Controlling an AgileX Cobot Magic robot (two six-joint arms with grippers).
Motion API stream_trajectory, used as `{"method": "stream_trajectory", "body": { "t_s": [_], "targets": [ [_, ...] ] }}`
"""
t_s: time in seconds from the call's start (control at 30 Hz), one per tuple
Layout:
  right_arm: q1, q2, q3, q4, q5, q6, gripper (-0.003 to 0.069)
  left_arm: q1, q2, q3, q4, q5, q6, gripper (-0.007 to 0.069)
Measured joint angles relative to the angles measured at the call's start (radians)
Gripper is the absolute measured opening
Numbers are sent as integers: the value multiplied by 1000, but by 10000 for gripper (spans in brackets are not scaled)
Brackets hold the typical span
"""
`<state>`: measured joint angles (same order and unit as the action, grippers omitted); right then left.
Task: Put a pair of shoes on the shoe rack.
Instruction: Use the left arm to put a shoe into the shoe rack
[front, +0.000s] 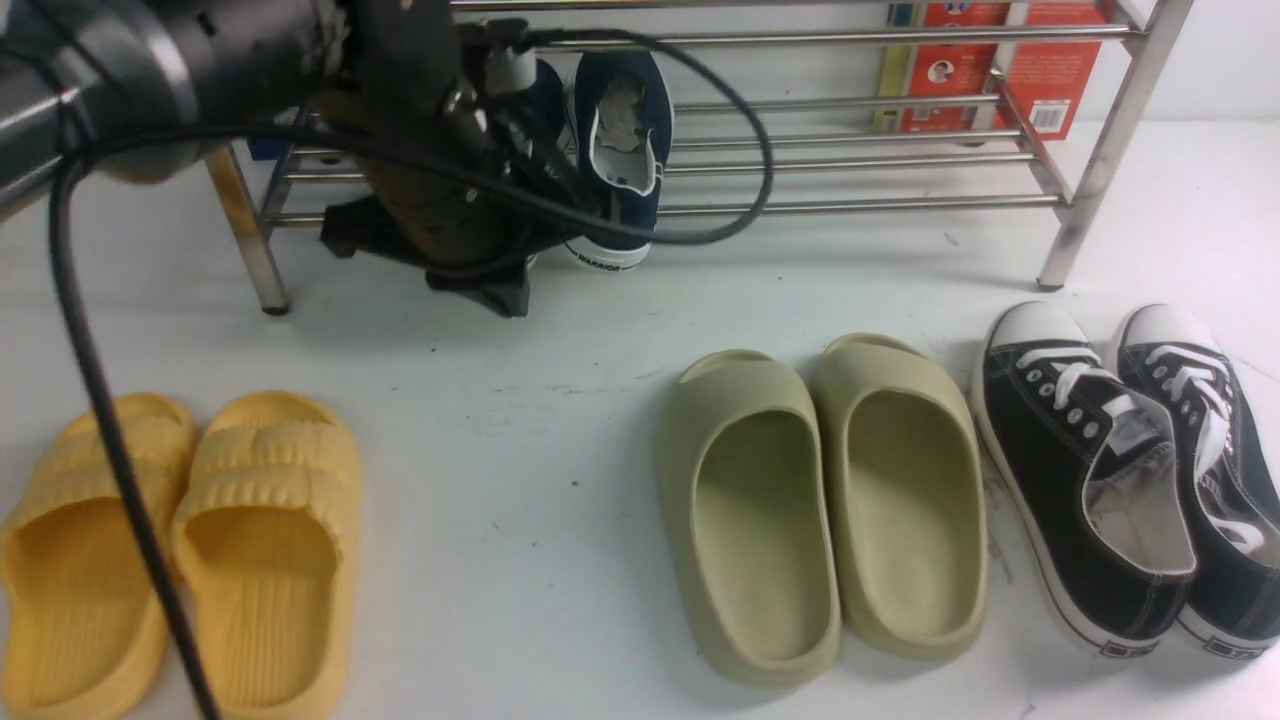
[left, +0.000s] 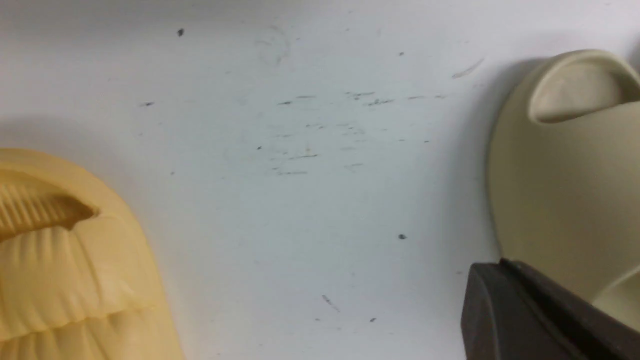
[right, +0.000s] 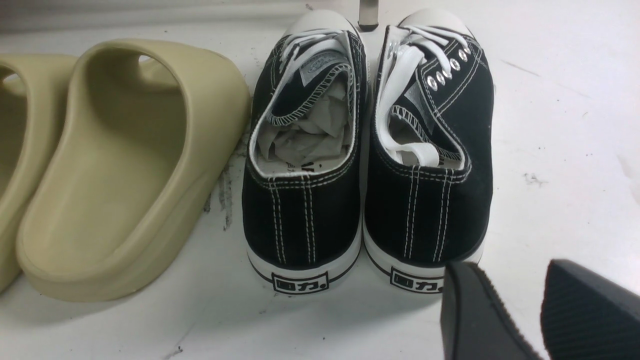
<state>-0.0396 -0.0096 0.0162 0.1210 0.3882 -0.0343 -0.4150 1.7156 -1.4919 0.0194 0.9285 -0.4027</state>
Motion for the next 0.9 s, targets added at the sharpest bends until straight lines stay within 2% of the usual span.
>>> {"method": "stream_trajectory", "body": {
  "t_s": [0.17, 0.57, 0.9],
  "targets": [
    [0, 0, 0, 0, 0, 0, 246, 52, 9, 126, 8, -139, -11, -13],
    [0, 0, 0, 0, 0, 0, 246, 145, 160, 102, 42, -513, -12, -13],
    [0, 0, 0, 0, 0, 0, 246, 150, 171, 95, 44, -671, -15, -13]
  ]
}}
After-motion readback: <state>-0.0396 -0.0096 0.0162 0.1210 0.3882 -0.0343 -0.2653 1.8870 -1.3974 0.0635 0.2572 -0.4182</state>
